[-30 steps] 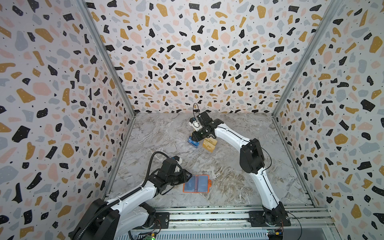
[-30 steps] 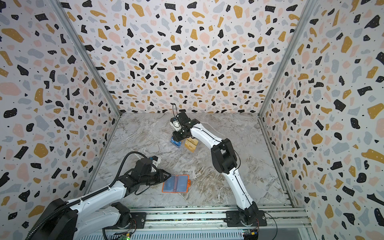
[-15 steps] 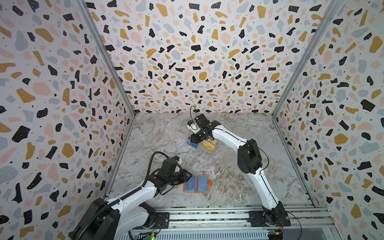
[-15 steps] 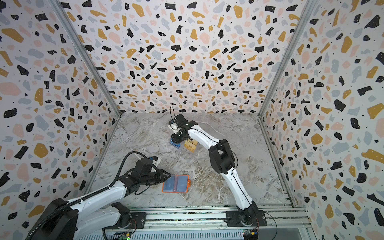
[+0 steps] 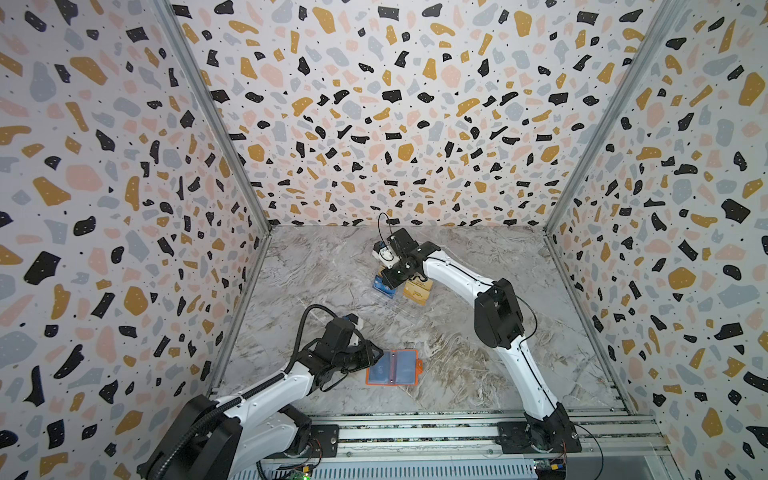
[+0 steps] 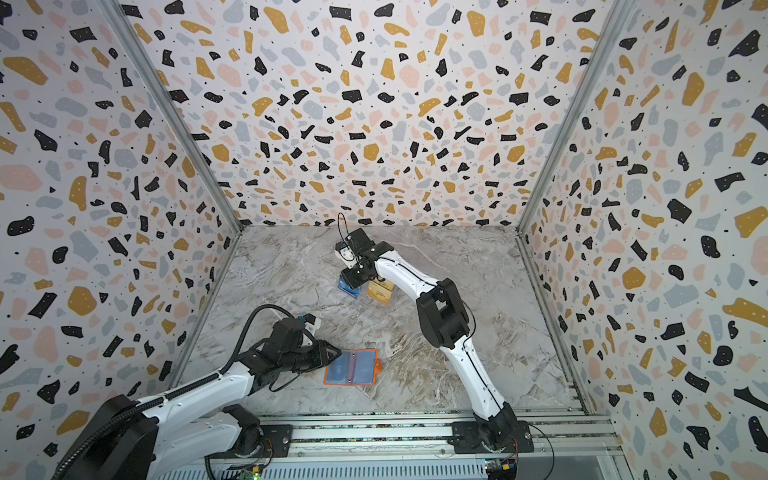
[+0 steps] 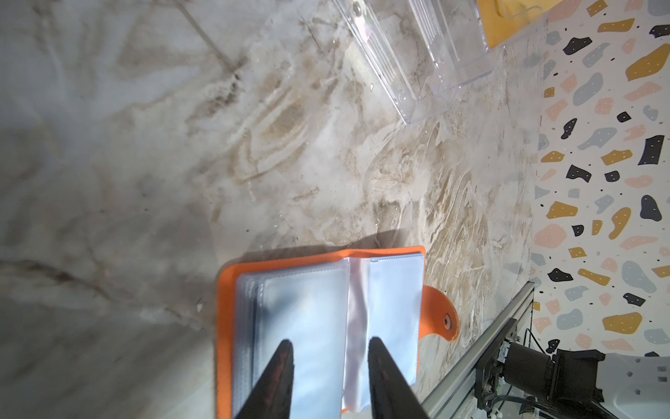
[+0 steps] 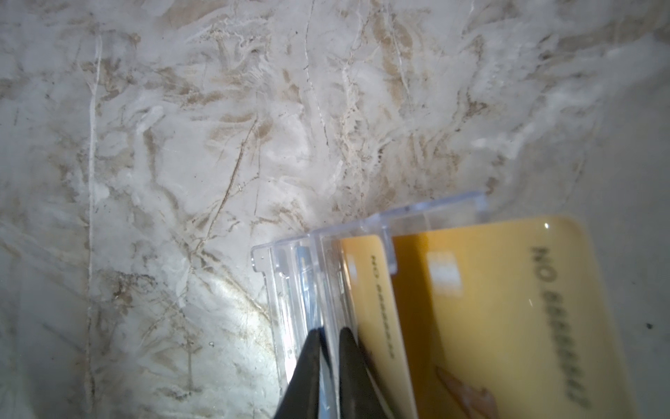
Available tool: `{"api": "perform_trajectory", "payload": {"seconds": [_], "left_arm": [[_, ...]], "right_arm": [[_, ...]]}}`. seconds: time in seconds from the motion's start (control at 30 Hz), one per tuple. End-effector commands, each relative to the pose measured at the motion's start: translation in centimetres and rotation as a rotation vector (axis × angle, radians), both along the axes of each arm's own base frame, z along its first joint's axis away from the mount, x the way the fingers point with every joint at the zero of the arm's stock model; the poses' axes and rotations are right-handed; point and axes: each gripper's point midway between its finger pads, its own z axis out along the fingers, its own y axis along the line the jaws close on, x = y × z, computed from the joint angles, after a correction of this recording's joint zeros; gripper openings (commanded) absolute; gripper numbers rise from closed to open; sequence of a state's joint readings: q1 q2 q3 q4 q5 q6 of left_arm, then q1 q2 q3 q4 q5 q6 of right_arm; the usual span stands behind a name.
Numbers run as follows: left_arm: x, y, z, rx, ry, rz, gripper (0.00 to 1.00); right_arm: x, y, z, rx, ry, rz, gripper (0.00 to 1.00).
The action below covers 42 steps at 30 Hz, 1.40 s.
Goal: Put the credit cards into the card holder
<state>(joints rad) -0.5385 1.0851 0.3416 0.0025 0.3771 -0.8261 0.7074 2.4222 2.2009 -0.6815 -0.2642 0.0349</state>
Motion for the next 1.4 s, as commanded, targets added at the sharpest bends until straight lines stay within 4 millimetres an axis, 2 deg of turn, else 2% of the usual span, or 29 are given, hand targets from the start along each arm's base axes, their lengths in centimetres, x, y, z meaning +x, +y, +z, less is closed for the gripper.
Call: {"api": "perform_trajectory", "payload": {"seconds": [0.0, 0.3, 0.57, 0.73, 0.93, 1.07, 1.13, 1.2, 1.37], "left_arm": [[0.0, 0.1, -0.4, 0.007, -0.009, 0.002, 0.37], [-0.1, 0.3, -0.5, 0.011, 0.000, 0.005, 0.38], [-0.1, 0.4, -0.2, 0.012, -0.003, 0.018, 0.38], [0.1, 0.5, 0.1, 0.015, -0.010, 0.025, 0.38], [0.4, 0.7, 0.8, 0.018, -0.029, 0.045, 0.38], [1.0, 0.6, 2.6, -0.010, -0.080, 0.059, 0.37], [1.2, 0.3, 3.1, -0.018, -0.091, 0.048, 0.37], [1.2, 0.2, 3.3, -0.013, -0.094, 0.035, 0.36], [1.8, 0.1, 3.5, -0.010, -0.116, 0.043, 0.35]], "right_arm": [[-0.1, 0.5, 4.8, 0.047, -0.075, 0.026, 0.10], [-0.4, 0.8, 5.6, 0.068, -0.085, 0.057, 0.06], [-0.7, 0.9, 7.5, 0.103, -0.100, 0.071, 0.02], [-0.9, 0.6, 9.9, 0.147, -0.115, 0.071, 0.00], [-2.0, 0.0, 14.0, 0.213, -0.142, 0.065, 0.00], [-3.6, -0.7, 16.3, 0.283, -0.122, 0.049, 0.00], [-5.0, -1.2, 16.6, 0.331, -0.082, 0.041, 0.00], [-6.6, -1.9, 16.3, 0.376, -0.034, 0.024, 0.00], [-11.5, -4.5, 13.5, 0.467, 0.134, -0.051, 0.00]]}}
